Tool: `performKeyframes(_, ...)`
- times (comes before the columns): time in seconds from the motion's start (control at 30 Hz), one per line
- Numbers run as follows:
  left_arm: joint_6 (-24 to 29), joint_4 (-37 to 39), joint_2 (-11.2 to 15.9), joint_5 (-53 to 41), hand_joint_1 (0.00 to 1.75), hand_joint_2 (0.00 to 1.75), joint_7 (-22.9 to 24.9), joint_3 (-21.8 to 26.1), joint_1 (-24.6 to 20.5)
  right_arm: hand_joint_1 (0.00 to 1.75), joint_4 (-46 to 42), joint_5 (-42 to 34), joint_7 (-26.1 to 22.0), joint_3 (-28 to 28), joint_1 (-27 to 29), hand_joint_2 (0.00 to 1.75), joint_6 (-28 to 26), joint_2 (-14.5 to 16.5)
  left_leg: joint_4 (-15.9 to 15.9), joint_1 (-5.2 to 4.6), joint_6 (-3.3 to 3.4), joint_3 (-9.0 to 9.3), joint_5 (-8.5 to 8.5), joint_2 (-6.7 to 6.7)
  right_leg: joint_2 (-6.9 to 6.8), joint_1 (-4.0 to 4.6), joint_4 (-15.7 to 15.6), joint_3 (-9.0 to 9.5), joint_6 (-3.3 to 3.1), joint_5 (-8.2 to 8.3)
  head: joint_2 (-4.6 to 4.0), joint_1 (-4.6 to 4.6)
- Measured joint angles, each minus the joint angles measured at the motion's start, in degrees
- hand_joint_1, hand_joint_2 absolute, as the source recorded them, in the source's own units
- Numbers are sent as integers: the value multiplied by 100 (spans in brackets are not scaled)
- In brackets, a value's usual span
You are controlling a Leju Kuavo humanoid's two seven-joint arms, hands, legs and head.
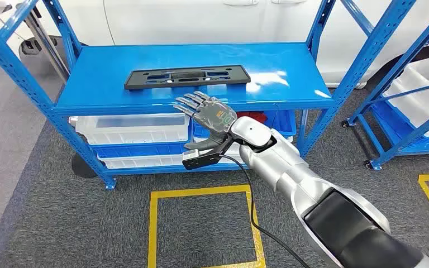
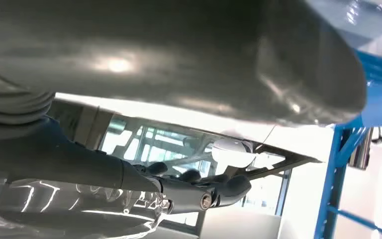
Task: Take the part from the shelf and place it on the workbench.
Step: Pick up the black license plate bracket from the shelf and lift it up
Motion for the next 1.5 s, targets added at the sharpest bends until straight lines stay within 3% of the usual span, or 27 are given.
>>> performKeyframes(0.1, 1, -1, 22, 0, 0, 0, 1, 0, -13, 0, -40, -37, -32, -34, -43, 0, -19, -3, -35, 45, -55, 84, 7, -28, -29, 8, -156, 211, 11, -243, 0, 16)
performKeyframes(0.17, 2, 0, 39, 0, 0, 0, 2, 0, -18, 0, -85, -56, -39, -60, -94, 0, -35, 4, 356, 33, -114, -20, 150, 16, -36, -67, -276, 432, 62, -403, 0, 22)
performKeyframes(0.23, 3, 1, 52, 0, 0, 0, -14, 0, -24, 0, -97, -33, -12, -63, -68, 0, -42, 10, 1128, 56, -243, -463, 182, 71, -48, -167, -347, 682, 155, -560, 0, 27)
performKeyframes(0.3, 5, 1, 66, 0, 0, 0, -43, 0, -33, 0, -95, 20, 31, -50, 18, 0, -42, 10, 1680, 113, -402, -969, -162, 89, -79, -255, -370, 913, 239, -731, 0, 26)
performKeyframes(0.37, 1, 1, 86, 0, 0, 0, -73, 0, -45, 0, -95, 56, 54, -28, 65, 0, -41, 13, 1680, 167, -538, -1305, -545, 104, -95, -352, -372, 1138, 332, -910, 0, 26)
performKeyframes(0.4, -7, 1, 97, 0, 0, 0, -87, 0, -49, 0, -94, 67, 56, -19, 67, 0, -40, 15, 1481, 194, -602, -1393, -519, 112, -96, -404, -363, 1247, 380, -1005, 0, 25)
performKeyframes(0.43, -20, 1, 106, 0, 0, 0, -100, 0, -51, 0, -94, 76, 56, -10, 66, 0, -40, 16, 1176, 225, -661, -1435, -254, 127, -95, -450, -339, 1345, 428, -1103, 0, 26)
performKeyframes(0.47, -38, 2, 112, 0, 0, 0, -116, 0, -46, 0, -93, 84, 55, -1, 67, 0, -38, 16, 807, 256, -698, -1468, 214, 157, -90, -479, -284, 1421, 478, -1208, 0, 25)
performKeyframes(0.5, -56, 2, 122, 10, 0, 0, -140, 0, -41, 0, -90, 91, 51, 9, 71, 0, -35, 16, 533, 274, -662, -1480, 633, 190, -83, -493, -199, 1455, 526, -1310, 0, 26)
performKeyframes(0.53, -72, 2, 129, 20, 0, 0, -166, 0, -41, 0, -87, 97, 46, 20, 71, 0, -29, 15, 381, 279, -580, -1500, 964, 206, -78, -494, -115, 1468, 573, -1416, 0, 29)
performKeyframes(0.57, -84, 2, 135, 31, 0, 0, -191, 0, -46, 0, -87, 100, 42, 29, 62, 0, -25, 15, 350, 273, -467, -1523, 1116, 213, -76, -492, -45, 1466, 618, -1502, 0, 30)
performKeyframes(0.6, -95, 2, 142, 41, 0, 0, -210, 0, -56, 0, -91, 102, 36, 36, 38, 0, -20, 22, 420, 263, -349, -1520, 1086, 204, -71, -494, -6, 1460, 655, -1568, 0, 30)
performKeyframes(0.63, -104, 1, 142, 42, 0, 0, -221, 0, -67, 0, -97, 103, 33, 40, 1, 0, -16, 30, 451, 262, -283, -1519, 1072, 192, -85, -500, 17, 1474, 691, -1629, 0, 31)
performKeyframes(0.7, -122, 0, 142, 41, 0, 0, -235, 0, -72, 0, -108, 104, 27, 50, -97, 0, -9, 50, 444, 274, -204, -1469, 1011, 197, -161, -508, 279, 1377, 748, -1771, 0, 34)
performKeyframes(0.73, -128, -1, 141, 41, 0, 0, -240, 0, -72, 0, -109, 109, 27, 56, -138, 0, -4, 54, 430, 278, -178, -1440, 986, 199, -211, -509, 576, 1225, 772, -1892, 0, 37)
performKeyframes(0.8, -134, -1, 140, 41, 0, 0, -242, 0, -71, 0, -105, 121, 26, 70, -179, 0, 7, 60, 424, 274, -146, -1386, 931, 195, -264, -505, 1350, 743, 802, -2134, 0, 38)
performKeyframes(0.83, -135, -1, 140, 41, 0, 0, -239, 0, -71, 0, -100, 127, 26, 82, -179, 0, 16, 63, 425, 269, -140, -1357, 903, 189, -269, -499, 1626, 526, 798, -2156, 0, 38)
performKeyframes(0.87, -136, -1, 140, 41, 0, 0, -237, 0, -71, 0, -96, 132, 26, 95, -179, 0, 37, 69, 426, 262, -137, -1321, 872, 182, -270, -485, 1725, 385, 779, -2064, 0, 38)
performKeyframes(0.9, -138, -1, 137, 40, 0, 0, -232, 0, -72, 0, -92, 142, 27, 109, -186, 0, 66, 78, 426, 252, -137, -1276, 840, 176, -270, -464, 1605, 344, 741, -1852, 0, 38)
performKeyframes(0.97, -142, -1, 124, 38, 0, 0, -219, 0, -72, 0, -84, 190, 46, 145, -232, 0, 142, 101, 416, 233, -142, -1176, 774, 170, -269, -385, 913, 488, 599, -1264, 0, 38)
performKeyframes(1.03, -148, 0, 107, 36, 0, 0, -205, 0, -71, 0, -64, 261, 103, 194, -300, 0, 206, 130, 403, 219, -171, -1122, 731, 166, -268, -300, 330, 657, 457, -933, 0, 37)
performKeyframes(1.1, -152, 1, 102, 34, 0, 0, -205, 0, -71, 0, -35, 317, 169, 254, -356, 0, 263, 166, 387, 219, -221, -1124, 722, 163, -268, -260, 157, 714, 390, -943, 0, 38)
performKeyframes(1.2, -153, 1, 114, 34, 0, 0, -204, 0, -72, 0, 5, 399, 305, 329, -427, 0, 378, 257, 490, 189, -300, -1189, 618, 184, -280, -326, -62, 836, 385, -959, 0, 38)
performKeyframes(1.3, -153, -1, 126, 34, 0, 0, -218, 0, -82, 0, 113, 612, 636, 485, -540, 0, 728, 385, 1410, 184, -365, -1615, 197, 180, -277, -326, -122, 907, 370, -962, 0, 33)
performKeyframes(1.37, -152, -1, 135, 33, 0, 0, -253, 0, -90, 0, 266, 762, 905, 646, -571, 0, 1007, 464, 1864, 181, -398, -1812, 118, 173, -266, -303, -92, 931, 351, -994, 0, 32)
performKeyframes(1.4, -155, -1, 136, 33, 0, 0, -264, 0, -94, 0, 349, 813, 1006, 718, -575, 0, 1107, 495, 1796, 181, -408, -1762, 231, 173, -258, -300, -62, 940, 351, -1017, 0, 32)
performKeyframes(1.5, -184, -1, 126, 21, 0, 0, -216, 0, -100, 0, 587, 852, 1135, 852, -593, 0, 1209, 533, 893, 192, -411, -1291, 684, 176, -231, -290, 91, 914, 396, -1111, 0, 32)
